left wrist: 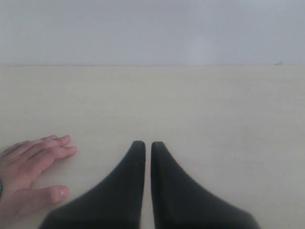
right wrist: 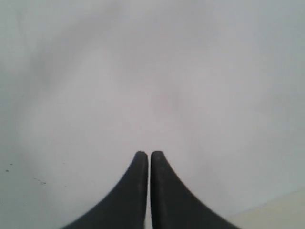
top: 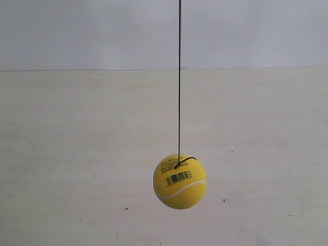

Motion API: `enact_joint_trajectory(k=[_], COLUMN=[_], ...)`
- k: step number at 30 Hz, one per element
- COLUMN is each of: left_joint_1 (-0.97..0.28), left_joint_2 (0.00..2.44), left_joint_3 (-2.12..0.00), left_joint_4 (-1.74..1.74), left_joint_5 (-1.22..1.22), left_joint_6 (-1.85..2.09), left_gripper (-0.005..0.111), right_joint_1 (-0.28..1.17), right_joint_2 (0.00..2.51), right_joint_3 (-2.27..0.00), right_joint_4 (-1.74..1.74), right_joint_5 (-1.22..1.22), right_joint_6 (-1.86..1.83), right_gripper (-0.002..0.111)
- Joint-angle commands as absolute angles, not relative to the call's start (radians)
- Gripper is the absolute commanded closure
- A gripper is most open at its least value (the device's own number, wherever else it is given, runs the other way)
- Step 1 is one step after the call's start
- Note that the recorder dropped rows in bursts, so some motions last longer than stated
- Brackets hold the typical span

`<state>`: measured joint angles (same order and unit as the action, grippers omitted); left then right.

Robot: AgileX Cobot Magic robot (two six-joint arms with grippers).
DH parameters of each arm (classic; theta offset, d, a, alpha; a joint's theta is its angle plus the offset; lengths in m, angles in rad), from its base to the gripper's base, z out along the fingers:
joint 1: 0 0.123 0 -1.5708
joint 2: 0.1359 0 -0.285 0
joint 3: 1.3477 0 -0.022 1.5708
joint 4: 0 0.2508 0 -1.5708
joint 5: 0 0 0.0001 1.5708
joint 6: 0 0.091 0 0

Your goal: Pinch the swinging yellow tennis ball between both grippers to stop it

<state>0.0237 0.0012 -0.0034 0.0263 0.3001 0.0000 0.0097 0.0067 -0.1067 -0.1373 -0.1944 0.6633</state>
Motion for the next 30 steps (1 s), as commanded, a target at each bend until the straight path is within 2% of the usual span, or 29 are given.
enact_joint_trajectory(k=[1,7,14,30], left_joint_1=[0.029,0.029,0.029,0.029], left_joint_2=[0.0,0.0,0.0,0.0], left_joint_3=[0.0,0.0,0.0,0.0], left_joint_4=[0.02,0.02,0.02,0.02], left_joint_5=[0.299,0.299,0.299,0.299], left_joint_6=[0.0,0.0,0.0,0.0], left_gripper=[0.102,0.102,0.102,0.102], right_joint_1=[-0.016,-0.016,-0.016,-0.016], right_joint_2=[0.0,0.0,0.0,0.0], right_joint_3=[0.0,0.0,0.0,0.0], right_joint_4=[-0.053,-0.051,-0.053,-0.053], right_joint_5=[-0.193,0.04,0.327,0.327], right_joint_6=[0.501,0.15,0.095,0.099], right_gripper=[0.108,0.108,0.108,0.108])
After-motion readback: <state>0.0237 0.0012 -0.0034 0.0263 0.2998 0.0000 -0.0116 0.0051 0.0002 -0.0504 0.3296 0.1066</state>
